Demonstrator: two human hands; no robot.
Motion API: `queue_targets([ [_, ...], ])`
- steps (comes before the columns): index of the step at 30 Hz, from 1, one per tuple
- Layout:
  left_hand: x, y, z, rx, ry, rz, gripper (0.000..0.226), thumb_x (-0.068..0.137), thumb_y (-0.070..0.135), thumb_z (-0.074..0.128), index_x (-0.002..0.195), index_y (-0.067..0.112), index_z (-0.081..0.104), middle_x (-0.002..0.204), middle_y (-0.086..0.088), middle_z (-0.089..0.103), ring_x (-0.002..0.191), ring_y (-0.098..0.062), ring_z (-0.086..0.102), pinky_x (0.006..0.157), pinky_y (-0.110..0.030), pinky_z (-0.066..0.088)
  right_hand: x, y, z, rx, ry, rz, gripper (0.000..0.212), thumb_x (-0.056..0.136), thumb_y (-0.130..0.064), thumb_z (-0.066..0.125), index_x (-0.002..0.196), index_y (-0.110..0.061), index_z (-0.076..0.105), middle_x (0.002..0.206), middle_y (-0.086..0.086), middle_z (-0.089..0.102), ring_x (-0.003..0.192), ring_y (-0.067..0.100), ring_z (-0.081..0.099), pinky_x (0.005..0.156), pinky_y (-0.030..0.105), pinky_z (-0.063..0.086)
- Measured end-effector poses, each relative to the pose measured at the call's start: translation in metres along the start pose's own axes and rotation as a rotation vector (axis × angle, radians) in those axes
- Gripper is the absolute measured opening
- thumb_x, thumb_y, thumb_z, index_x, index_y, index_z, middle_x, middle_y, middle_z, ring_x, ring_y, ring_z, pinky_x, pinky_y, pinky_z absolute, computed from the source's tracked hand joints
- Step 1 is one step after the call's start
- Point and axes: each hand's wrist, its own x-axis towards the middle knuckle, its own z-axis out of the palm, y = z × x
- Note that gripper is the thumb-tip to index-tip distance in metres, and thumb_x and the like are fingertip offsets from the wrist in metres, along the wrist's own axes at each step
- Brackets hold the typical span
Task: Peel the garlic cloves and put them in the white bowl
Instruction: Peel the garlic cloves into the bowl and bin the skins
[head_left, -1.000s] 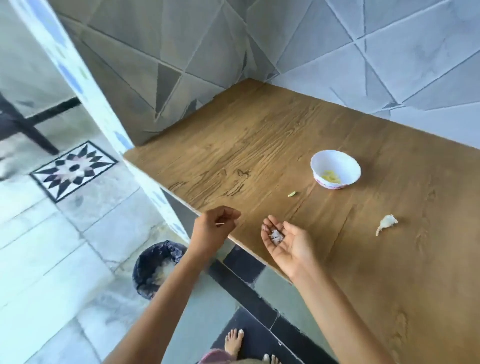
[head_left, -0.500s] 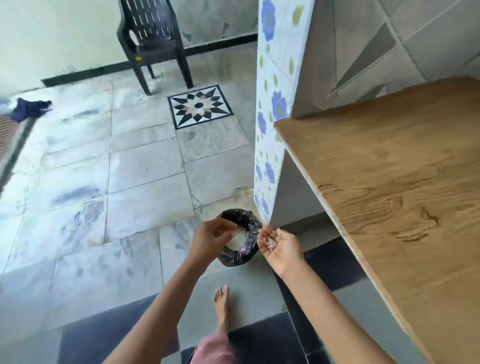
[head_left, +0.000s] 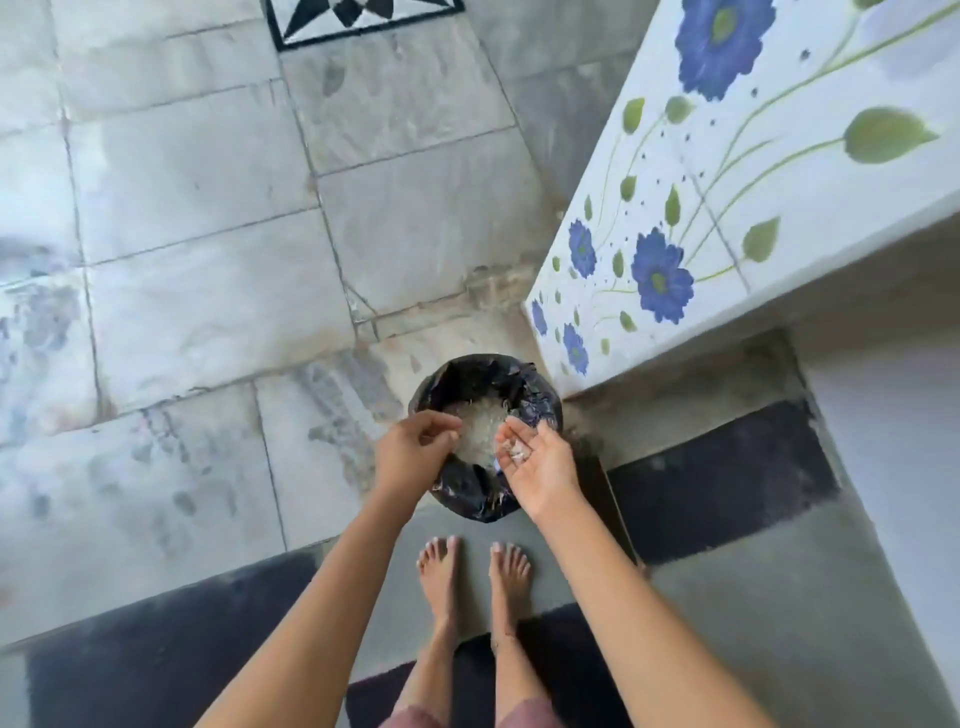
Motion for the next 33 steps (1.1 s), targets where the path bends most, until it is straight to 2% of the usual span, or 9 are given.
queue_targets([
  [6,0.090,-0.091,0.059,0.092,-0.069,-0.050,0.017,0.089,0.005,0.057,0.091,0.018,0.068,0.078,0.012,0.062,0.067,0.001,0.052,0.054,-0.003,0.037,0.140,0.016,-0.020,-0.155,0.064,0.048,0.052,0.103,-0.038,0.028,0.133,0.000,0.046,0.131,0.014,0.052,0.097,0.017,0.053,0.091,0.031,0.041],
  [9,0.111,-0.123,0.080,0.114,-0.084,-0.060,0.018,0.089,0.006,0.056,0.094,0.017,0.070,0.081,0.013,0.063,0.065,0.006,0.051,0.059,-0.006,0.040,0.176,0.022,-0.033,-0.225,0.035,0.087,0.064,0.099,-0.053,0.026,0.149,-0.013,0.025,0.156,0.007,0.022,0.085,0.012,0.046,0.065,0.026,0.032],
  [12,0.120,-0.144,0.098,0.075,-0.101,-0.021,0.020,0.089,0.008,0.056,0.101,0.017,0.069,0.095,0.010,0.067,0.081,0.001,0.059,0.082,-0.019,0.048,0.193,0.023,-0.045,-0.242,0.026,0.099,0.067,0.098,-0.057,0.024,0.150,-0.015,0.021,0.152,0.006,0.029,0.071,0.010,0.035,0.057,0.025,0.027],
  [17,0.116,-0.135,0.130,-0.098,-0.269,0.215,0.042,0.089,0.020,0.040,0.128,0.023,0.054,0.130,0.008,0.055,0.117,0.000,0.048,0.103,-0.014,0.033,0.208,0.028,-0.056,-0.096,0.022,0.206,0.049,0.099,-0.048,0.028,0.118,-0.009,0.050,0.088,0.005,0.053,0.072,0.018,0.049,0.068,0.029,0.039],
  [20,0.126,-0.147,0.157,0.023,-0.390,0.394,0.042,0.095,0.031,0.036,0.135,0.027,0.049,0.143,0.004,0.044,0.137,-0.011,0.034,0.115,-0.034,0.022,0.200,0.023,-0.055,0.008,-0.056,0.225,0.041,0.099,-0.033,0.025,0.102,-0.005,0.054,0.101,0.010,0.058,0.101,0.025,0.053,0.104,0.036,0.036],
  [24,0.174,-0.176,0.149,0.549,-0.358,-0.049,0.043,0.100,0.037,0.030,0.141,0.028,0.042,0.154,-0.003,0.029,0.142,-0.020,0.024,0.115,-0.044,0.018,0.185,0.011,-0.073,-0.045,0.007,0.238,0.044,0.098,-0.032,0.030,0.132,-0.012,0.049,0.128,0.010,0.053,0.126,0.025,0.045,0.107,0.038,0.028],
  [28,0.155,-0.129,0.151,0.103,-0.358,0.264,0.043,0.100,0.027,0.034,0.140,0.016,0.044,0.148,-0.004,0.039,0.138,-0.014,0.030,0.112,-0.023,0.019,0.190,0.013,-0.077,-0.083,0.044,0.231,0.037,0.098,-0.041,0.035,0.106,-0.014,0.059,0.102,0.006,0.059,0.094,0.019,0.057,0.083,0.032,0.040],
  [30,0.129,-0.131,0.162,0.076,-0.480,0.436,0.045,0.098,0.030,0.033,0.138,0.015,0.046,0.144,-0.004,0.045,0.136,-0.015,0.036,0.116,-0.030,0.020,0.191,0.015,-0.066,-0.024,0.017,0.192,0.041,0.098,-0.043,0.035,0.102,-0.011,0.060,0.103,0.009,0.061,0.099,0.021,0.058,0.094,0.034,0.043],
  [33,0.138,-0.171,0.156,0.284,-0.385,0.175,0.057,0.092,0.050,0.026,0.139,0.025,0.045,0.148,-0.003,0.041,0.139,-0.019,0.033,0.115,-0.044,0.023,0.175,0.017,-0.059,-0.010,-0.033,0.169,0.058,0.096,-0.052,0.033,0.130,-0.009,0.050,0.134,0.011,0.051,0.131,0.027,0.043,0.114,0.039,0.026],
])
